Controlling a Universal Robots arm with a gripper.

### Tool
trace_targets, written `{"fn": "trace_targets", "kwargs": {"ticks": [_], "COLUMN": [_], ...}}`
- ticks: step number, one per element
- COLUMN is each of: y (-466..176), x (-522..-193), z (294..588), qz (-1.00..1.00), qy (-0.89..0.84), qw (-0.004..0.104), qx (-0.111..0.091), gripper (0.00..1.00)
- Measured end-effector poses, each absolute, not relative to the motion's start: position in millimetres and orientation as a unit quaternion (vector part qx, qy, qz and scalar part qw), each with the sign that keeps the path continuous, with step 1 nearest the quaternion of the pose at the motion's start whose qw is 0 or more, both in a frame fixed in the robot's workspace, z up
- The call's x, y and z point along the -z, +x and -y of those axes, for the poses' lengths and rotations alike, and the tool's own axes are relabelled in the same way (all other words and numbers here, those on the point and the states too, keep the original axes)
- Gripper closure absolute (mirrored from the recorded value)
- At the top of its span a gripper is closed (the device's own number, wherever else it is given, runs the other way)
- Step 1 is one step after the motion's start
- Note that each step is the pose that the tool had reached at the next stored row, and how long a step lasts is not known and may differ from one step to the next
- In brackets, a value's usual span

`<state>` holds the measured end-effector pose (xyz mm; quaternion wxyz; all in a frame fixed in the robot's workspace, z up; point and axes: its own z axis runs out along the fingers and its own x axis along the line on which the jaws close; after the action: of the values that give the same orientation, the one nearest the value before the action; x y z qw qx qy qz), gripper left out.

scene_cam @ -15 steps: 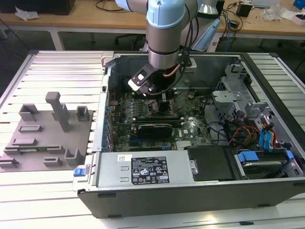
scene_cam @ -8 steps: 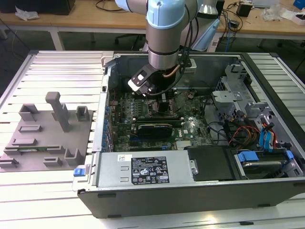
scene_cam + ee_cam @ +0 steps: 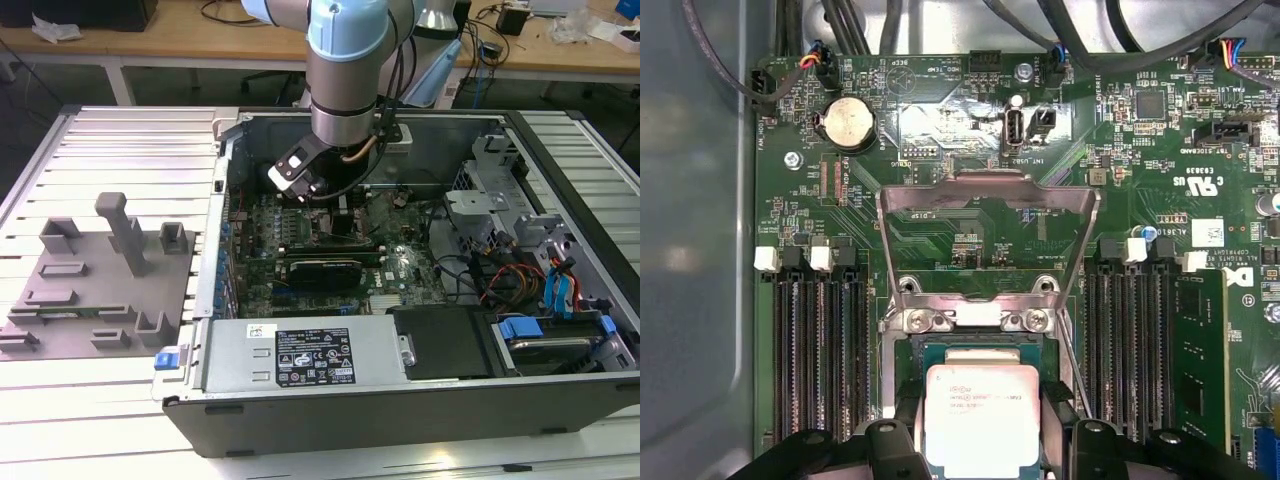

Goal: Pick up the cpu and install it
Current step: 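Place the cpu into insertion slot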

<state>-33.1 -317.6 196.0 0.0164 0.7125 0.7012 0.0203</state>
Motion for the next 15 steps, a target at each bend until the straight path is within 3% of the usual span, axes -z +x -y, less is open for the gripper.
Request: {"fn": "trace_targets", "kwargs": {"ticks": [15], "y": [-33.0], "x": [-194.9], "z": [316.9], "qz": [-0.709], "qy": [0.705], "qw": [0.016], "qx": [-0.02], "gripper": [0.45]}}
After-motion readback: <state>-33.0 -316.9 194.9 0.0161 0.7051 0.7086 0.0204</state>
